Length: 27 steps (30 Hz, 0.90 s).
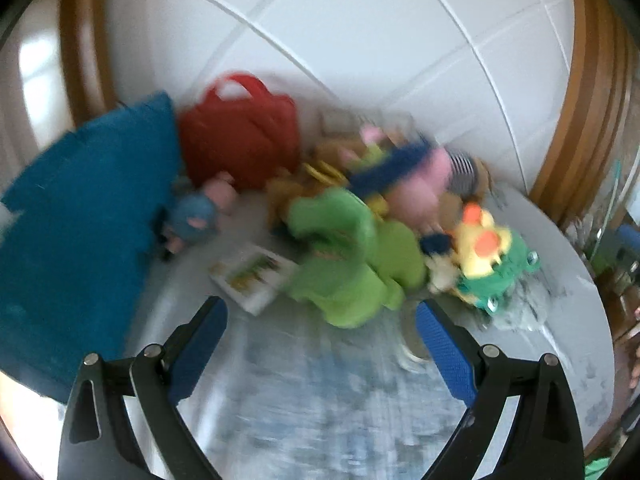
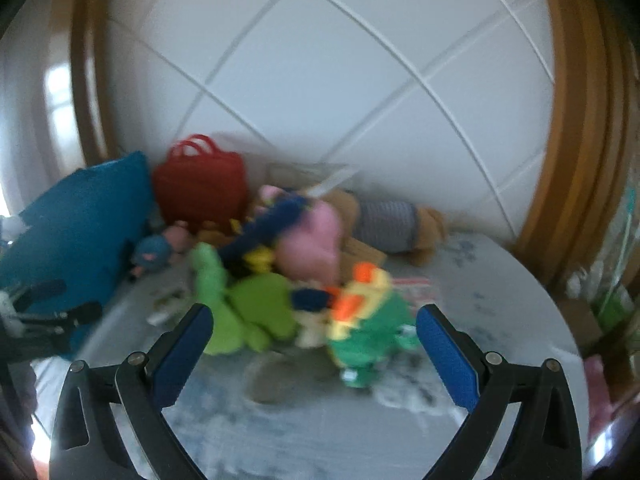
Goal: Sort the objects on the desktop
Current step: 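Move both tools back over the table toward the remaining toys, then grasp the beige ring with the left tool while the right tool grasps the grey fluffy plush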
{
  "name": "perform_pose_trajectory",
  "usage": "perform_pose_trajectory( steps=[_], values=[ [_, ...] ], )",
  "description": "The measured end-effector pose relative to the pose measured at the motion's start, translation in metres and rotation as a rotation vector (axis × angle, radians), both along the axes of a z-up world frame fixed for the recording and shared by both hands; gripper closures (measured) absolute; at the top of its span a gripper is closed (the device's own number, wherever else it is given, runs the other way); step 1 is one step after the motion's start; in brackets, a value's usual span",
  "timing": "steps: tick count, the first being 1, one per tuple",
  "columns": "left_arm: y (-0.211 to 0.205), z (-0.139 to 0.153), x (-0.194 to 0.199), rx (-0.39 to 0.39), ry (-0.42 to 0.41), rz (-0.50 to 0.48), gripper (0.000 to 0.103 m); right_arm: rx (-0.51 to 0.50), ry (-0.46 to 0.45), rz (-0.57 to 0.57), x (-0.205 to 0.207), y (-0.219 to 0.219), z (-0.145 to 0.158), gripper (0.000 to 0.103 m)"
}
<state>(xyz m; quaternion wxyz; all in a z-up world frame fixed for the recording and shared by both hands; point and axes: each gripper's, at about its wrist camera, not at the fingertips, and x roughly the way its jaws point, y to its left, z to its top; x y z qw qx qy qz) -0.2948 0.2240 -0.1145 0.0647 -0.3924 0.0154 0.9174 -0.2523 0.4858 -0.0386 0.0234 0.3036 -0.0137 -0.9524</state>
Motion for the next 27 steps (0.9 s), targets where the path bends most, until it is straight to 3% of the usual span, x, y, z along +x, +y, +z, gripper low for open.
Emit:
perform_pose_trajectory(
  steps=[5,9,20,27],
  values=[
    [0.069,-0.050,-0.010,-0.045,-0.111,-0.032,0.006,-0.046,-0.100,-0.074,-0.006,0.084,-0.039,0.000],
    [0.100,-0.088,-0.022,-0.074,-0.194,-0.051,0.006,-0.069,-0.185,-0.103,-0.012,0.121,-0.077,0.000],
    [0.131,-0.170,-0.064,-0.099,-0.356,-0.020,0.006,-0.011,-0.353,-0.043,-0.056,0.149,-0.158,0.000],
    [0.147,-0.207,-0.084,-0.139,-0.413,-0.011,0.006,0.076,-0.412,0.116,-0.095,0.139,-0.193,0.000]
  ],
)
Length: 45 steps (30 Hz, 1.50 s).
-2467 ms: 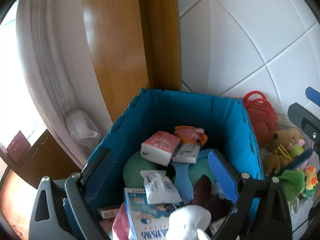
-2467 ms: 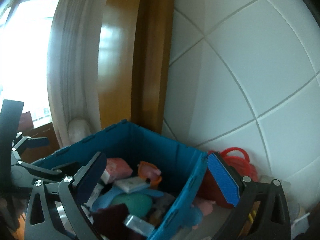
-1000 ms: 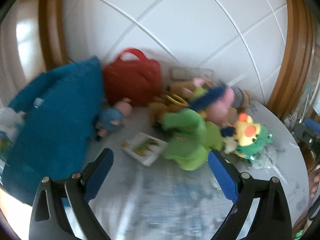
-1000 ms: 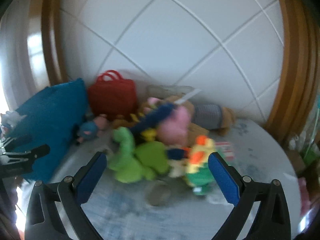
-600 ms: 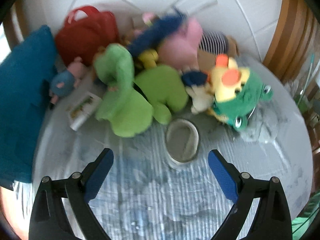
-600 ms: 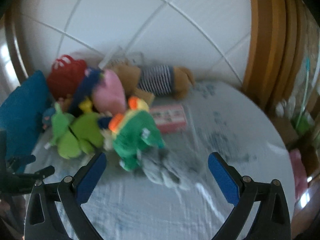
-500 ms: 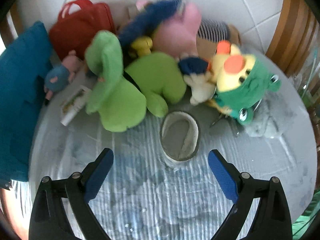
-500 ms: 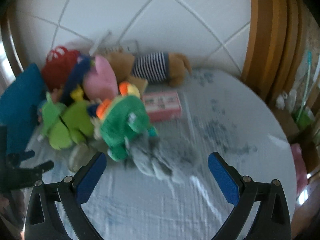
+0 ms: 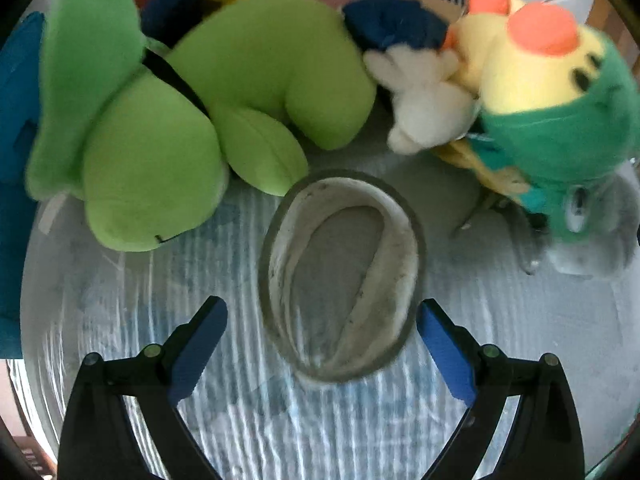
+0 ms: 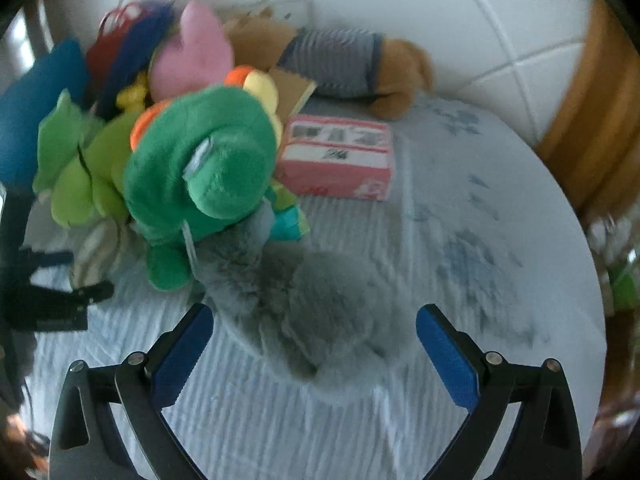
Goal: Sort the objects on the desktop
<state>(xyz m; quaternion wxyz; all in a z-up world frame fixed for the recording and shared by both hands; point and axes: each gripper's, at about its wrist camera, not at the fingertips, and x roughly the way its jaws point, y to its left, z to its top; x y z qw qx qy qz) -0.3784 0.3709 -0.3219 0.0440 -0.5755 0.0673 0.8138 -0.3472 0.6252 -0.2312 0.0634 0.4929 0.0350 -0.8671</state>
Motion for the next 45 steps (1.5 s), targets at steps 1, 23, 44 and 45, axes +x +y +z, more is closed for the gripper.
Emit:
perform_pose_trajectory(
  steps=[1,23,44,45],
  values=[
    [0.000,-0.004,-0.003,-0.004,-0.006,0.007,0.006,0.006,-0.006,0.028,-0.007,-0.003,-0.007,0.000],
    [-0.001,0.015,0.021,0.015,0.038,0.013,0.033,-0.137,-0.066,-0.042,-0.014,-0.012,-0.058,0.036],
    [-0.026,0.051,0.098,0.052,0.059,0.015,0.033,-0.189,-0.043,-0.115,0.025,-0.007,-0.054,0.011],
    [-0.026,0.051,0.099,0.051,0.059,0.012,0.033,-0.192,-0.043,-0.117,0.022,-0.007,-0.057,0.011]
  ],
)
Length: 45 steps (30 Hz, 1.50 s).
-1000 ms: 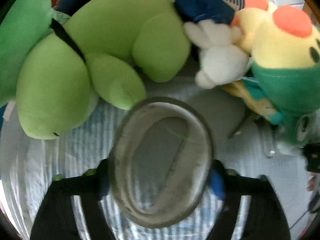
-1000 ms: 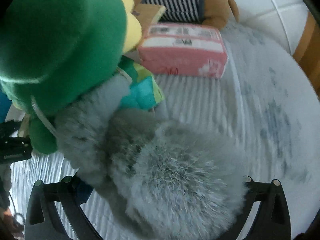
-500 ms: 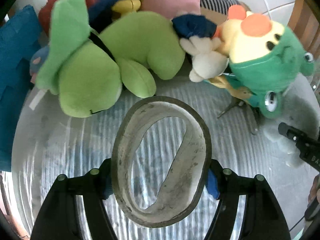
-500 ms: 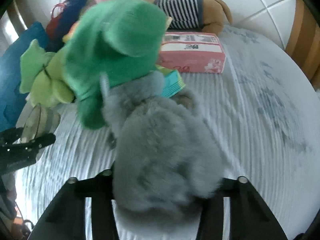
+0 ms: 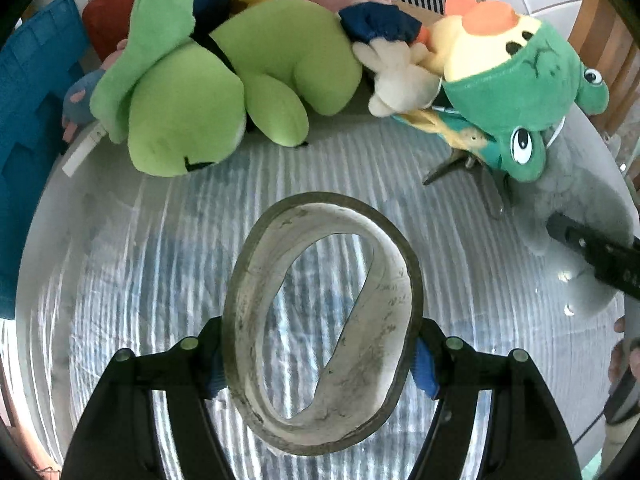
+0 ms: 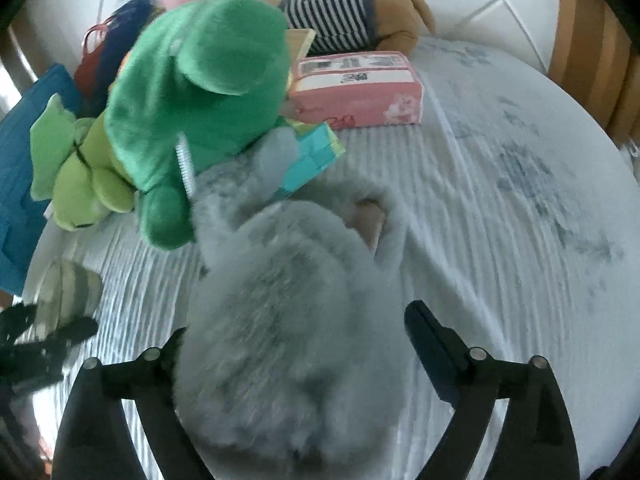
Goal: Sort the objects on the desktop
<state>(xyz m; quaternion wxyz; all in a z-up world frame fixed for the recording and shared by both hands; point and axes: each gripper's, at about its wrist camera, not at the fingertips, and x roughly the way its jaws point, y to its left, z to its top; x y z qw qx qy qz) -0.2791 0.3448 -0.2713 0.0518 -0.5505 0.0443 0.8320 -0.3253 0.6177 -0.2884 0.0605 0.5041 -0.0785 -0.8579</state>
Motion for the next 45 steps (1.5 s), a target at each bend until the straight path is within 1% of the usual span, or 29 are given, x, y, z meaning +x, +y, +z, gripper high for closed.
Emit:
perform_pose_trajectory(
  steps=[1,2,3,4,6,9,12,16,18,19,21,23,25,27,28,30,32,34,37,39,40,41,43,45],
  values=[
    [0.000,0.000,0.002,-0.001,0.000,-0.003,0.033,0.003,-0.010,0.008,-0.002,-0.003,-0.003,0.017],
    [0.000,0.001,0.003,-0.002,-0.001,-0.004,0.033,0.022,-0.018,0.012,-0.004,-0.003,-0.003,0.044],
    [-0.001,0.001,0.005,0.000,-0.002,-0.006,0.033,0.042,-0.024,0.021,-0.003,-0.006,-0.003,0.060],
    [-0.001,0.003,0.007,0.003,-0.002,-0.009,0.033,0.057,-0.023,0.030,0.001,-0.012,-0.002,0.066],
    [-0.003,0.008,0.012,0.008,0.002,-0.019,0.033,0.080,-0.020,0.043,0.010,-0.022,0.001,0.067],
    [-0.007,0.018,0.018,0.020,0.019,-0.029,0.033,0.072,-0.004,0.043,0.024,-0.031,0.011,0.069],
    [-0.015,0.034,0.025,0.033,0.049,-0.036,0.033,0.058,0.035,0.021,0.037,-0.037,0.031,0.069],
    [-0.027,0.058,0.032,0.057,0.090,-0.050,0.033,0.071,0.080,0.016,0.054,-0.050,0.058,0.069],
    [-0.028,0.070,0.032,0.069,0.108,-0.056,0.033,0.076,0.104,0.007,0.063,-0.057,0.071,0.070],
    [-0.023,0.078,0.012,0.074,0.119,-0.057,0.033,0.075,0.118,0.009,0.068,-0.062,0.079,0.073],
    [-0.002,0.065,-0.003,0.081,0.137,-0.057,0.033,0.081,0.141,0.012,0.075,-0.066,0.088,0.074],
    [0.001,0.066,-0.008,0.088,0.156,-0.059,0.033,0.084,0.167,0.015,0.084,-0.078,0.101,0.081],
    [-0.009,0.074,0.001,0.095,0.176,-0.068,0.033,0.086,0.191,0.020,0.092,-0.089,0.114,0.087],
    [-0.023,0.068,0.011,0.102,0.193,-0.074,0.033,0.085,0.213,0.028,0.094,-0.095,0.123,0.090],
    [-0.028,0.072,0.013,0.104,0.203,-0.079,0.033,0.087,0.219,0.036,0.095,-0.104,0.129,0.090],
    [-0.037,0.075,0.017,0.098,0.211,-0.087,0.033,0.096,0.217,0.035,0.096,-0.113,0.131,0.090],
    [-0.045,0.075,0.018,0.093,0.206,-0.106,0.033,0.076,0.193,0.006,0.098,-0.116,0.125,0.090],
    [-0.051,0.068,0.018,0.084,0.184,-0.127,0.033,0.045,0.165,-0.045,0.104,-0.114,0.115,0.089],
    [-0.058,0.052,0.014,0.083,0.144,-0.141,0.033,0.036,0.108,-0.096,0.107,-0.112,0.095,0.088],
    [-0.060,0.042,0.009,0.078,0.121,-0.152,0.033,0.035,0.087,-0.117,0.108,-0.112,0.085,0.080],
    [-0.060,0.036,0.008,0.074,0.109,-0.158,0.033,0.035,0.080,-0.128,0.108,-0.112,0.080,0.066],
    [-0.059,0.033,0.006,0.074,0.100,-0.163,0.033,0.035,0.078,-0.137,0.108,-0.111,0.077,0.043],
    [-0.057,0.025,0.004,0.079,0.083,-0.170,0.033,0.030,0.069,-0.152,0.107,-0.108,0.071,0.021],
    [-0.054,0.018,-0.001,0.075,0.071,-0.168,0.033,0.029,0.068,-0.161,0.103,-0.105,0.069,0.021]
  ],
)
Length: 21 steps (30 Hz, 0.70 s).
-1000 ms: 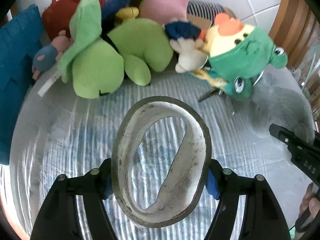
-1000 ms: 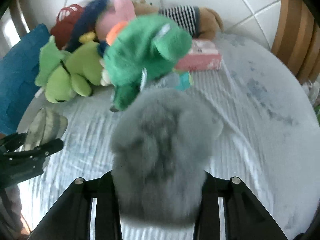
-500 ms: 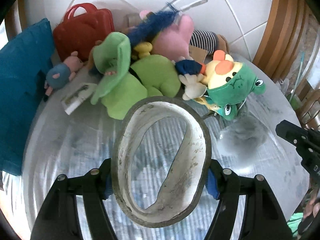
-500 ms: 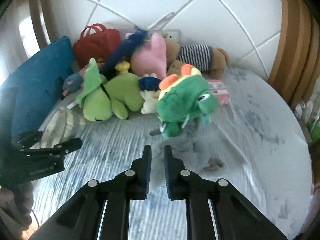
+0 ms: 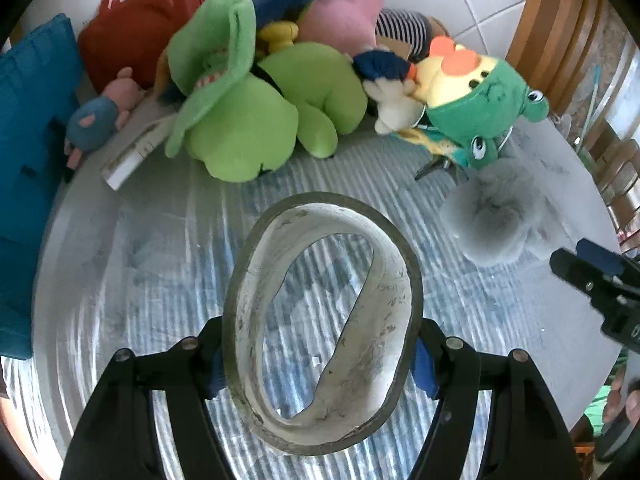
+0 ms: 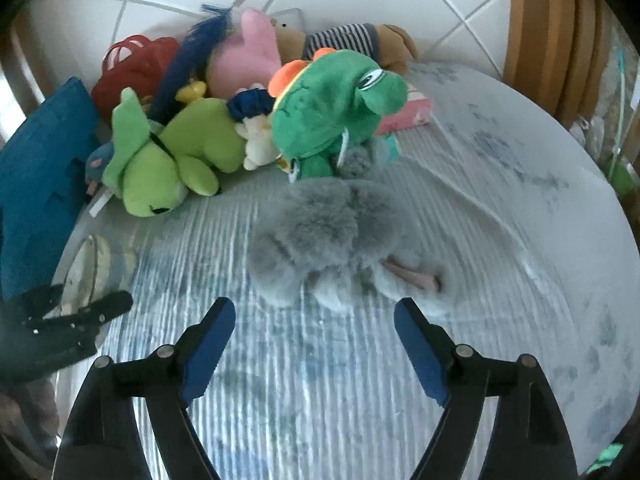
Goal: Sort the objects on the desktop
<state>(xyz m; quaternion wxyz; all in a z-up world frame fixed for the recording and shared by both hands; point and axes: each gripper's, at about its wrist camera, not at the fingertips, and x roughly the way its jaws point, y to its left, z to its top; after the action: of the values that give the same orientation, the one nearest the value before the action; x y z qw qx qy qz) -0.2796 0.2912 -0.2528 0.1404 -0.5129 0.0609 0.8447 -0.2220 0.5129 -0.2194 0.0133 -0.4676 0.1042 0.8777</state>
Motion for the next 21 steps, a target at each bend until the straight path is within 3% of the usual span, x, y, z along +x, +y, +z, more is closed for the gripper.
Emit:
perform_pose_trajectory(
  steps=[3,5,13,15,18,21],
  values=[
    [0.005,-0.009,-0.007,-0.001,-0.018,0.010,0.033,-0.021,0.004,-0.027,-0.014,0.007,-0.001,0.015],
    [0.007,-0.013,-0.011,-0.004,-0.023,0.020,0.033,-0.041,0.008,-0.058,-0.028,0.012,-0.004,0.000],
    [0.015,-0.033,-0.037,-0.015,-0.032,0.051,0.033,-0.067,-0.039,-0.091,-0.083,0.021,-0.045,0.000],
    [0.020,-0.042,-0.045,-0.008,-0.036,0.063,0.033,-0.035,-0.041,-0.100,-0.086,0.025,-0.058,0.001],
    [0.029,-0.055,-0.055,-0.010,-0.047,0.075,0.033,0.002,-0.066,-0.091,-0.090,0.027,-0.074,0.020],
    [0.034,-0.067,-0.060,-0.012,-0.069,0.081,0.033,0.042,-0.060,-0.058,-0.091,0.027,-0.080,0.022]
  ],
)
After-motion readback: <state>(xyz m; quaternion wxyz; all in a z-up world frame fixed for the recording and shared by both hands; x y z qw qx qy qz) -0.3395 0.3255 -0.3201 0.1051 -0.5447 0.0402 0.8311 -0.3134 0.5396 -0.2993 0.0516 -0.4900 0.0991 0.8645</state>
